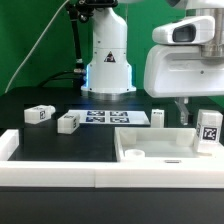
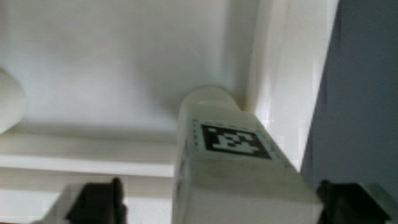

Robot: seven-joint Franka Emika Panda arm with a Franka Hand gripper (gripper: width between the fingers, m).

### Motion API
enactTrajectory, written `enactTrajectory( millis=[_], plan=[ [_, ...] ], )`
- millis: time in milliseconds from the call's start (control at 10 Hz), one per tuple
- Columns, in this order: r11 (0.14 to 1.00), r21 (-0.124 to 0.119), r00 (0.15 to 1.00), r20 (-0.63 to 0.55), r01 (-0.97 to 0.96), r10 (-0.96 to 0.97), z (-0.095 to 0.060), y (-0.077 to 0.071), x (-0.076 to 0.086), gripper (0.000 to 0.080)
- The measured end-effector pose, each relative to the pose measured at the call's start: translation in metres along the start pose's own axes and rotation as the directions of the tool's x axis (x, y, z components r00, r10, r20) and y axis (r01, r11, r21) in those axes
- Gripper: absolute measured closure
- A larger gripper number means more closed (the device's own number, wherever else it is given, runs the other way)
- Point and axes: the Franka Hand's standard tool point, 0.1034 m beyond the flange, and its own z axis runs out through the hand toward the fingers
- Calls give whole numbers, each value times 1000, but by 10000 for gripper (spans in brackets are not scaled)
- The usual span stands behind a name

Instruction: Assemble one leg

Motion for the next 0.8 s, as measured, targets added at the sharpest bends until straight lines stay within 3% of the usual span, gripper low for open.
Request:
enactTrajectory(
  millis=[100,200,300,500,800],
  plan=[
    [1000,0,1000,0,0,0,0,0,0,408],
    [1000,1,1000,0,-7,7,0,0,0,408],
    [999,1,999,0,-35,35,0,0,0,508],
    [998,2,998,0,-60,60,0,0,0,508],
    [911,26,911,-5,-412,412,1,1,0,508]
  ],
)
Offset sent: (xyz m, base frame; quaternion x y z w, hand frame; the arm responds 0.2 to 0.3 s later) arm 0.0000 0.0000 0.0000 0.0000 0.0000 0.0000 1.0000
